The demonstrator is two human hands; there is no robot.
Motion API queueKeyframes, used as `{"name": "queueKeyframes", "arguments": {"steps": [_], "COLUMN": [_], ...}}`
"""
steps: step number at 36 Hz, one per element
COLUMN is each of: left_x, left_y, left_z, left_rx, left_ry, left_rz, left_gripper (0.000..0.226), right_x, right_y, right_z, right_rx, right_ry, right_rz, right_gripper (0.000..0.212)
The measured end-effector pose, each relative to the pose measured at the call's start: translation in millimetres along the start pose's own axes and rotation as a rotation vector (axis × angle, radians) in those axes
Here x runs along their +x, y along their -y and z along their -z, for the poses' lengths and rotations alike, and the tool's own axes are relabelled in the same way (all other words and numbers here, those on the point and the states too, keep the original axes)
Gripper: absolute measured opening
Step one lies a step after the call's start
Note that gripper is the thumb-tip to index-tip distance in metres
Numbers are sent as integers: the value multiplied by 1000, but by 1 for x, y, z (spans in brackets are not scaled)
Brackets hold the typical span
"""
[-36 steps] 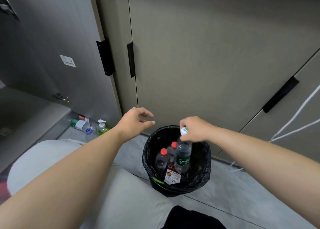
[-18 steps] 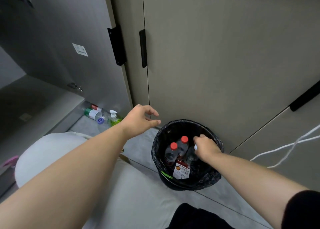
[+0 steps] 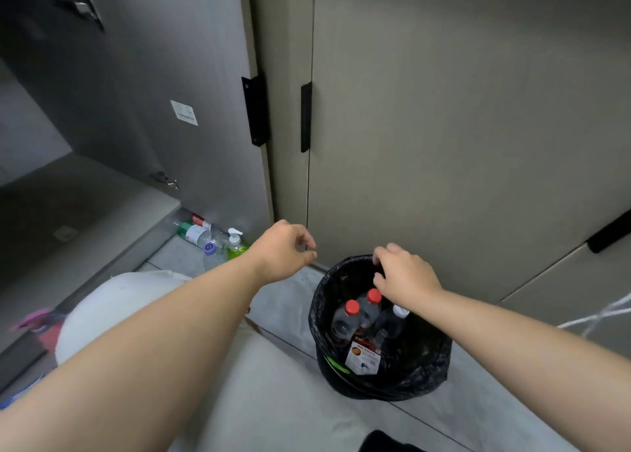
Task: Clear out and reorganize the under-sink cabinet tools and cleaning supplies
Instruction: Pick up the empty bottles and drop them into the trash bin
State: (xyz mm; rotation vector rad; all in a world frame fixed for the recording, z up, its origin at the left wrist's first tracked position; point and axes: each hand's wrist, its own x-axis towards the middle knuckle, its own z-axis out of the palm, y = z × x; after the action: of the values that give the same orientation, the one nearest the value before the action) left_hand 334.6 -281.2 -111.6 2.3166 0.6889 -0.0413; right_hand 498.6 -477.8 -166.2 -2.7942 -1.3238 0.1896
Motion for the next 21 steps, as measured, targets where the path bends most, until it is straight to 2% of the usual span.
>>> {"name": "queueKeyframes", "arguments": {"steps": [5, 11, 18, 21], "left_x": [-4, -27, -81, -100], "left_y": [26, 112, 250, 300], "left_z": [61, 138, 149, 126], "left_rx": [18, -89, -395, -545], "left_ry": [-5, -235, -531, -647], "left_rz": [69, 244, 572, 700], "left_gripper": [9, 2, 12, 21], "right_x": [28, 73, 133, 154], "right_y": [57, 149, 270, 321], "right_z": [32, 44, 14, -18], "right_rx": [177, 330, 375, 387], "right_ry": [-102, -62, 207, 455], "right_rz": [210, 455, 602, 567], "right_gripper": [19, 14, 15, 16]}}
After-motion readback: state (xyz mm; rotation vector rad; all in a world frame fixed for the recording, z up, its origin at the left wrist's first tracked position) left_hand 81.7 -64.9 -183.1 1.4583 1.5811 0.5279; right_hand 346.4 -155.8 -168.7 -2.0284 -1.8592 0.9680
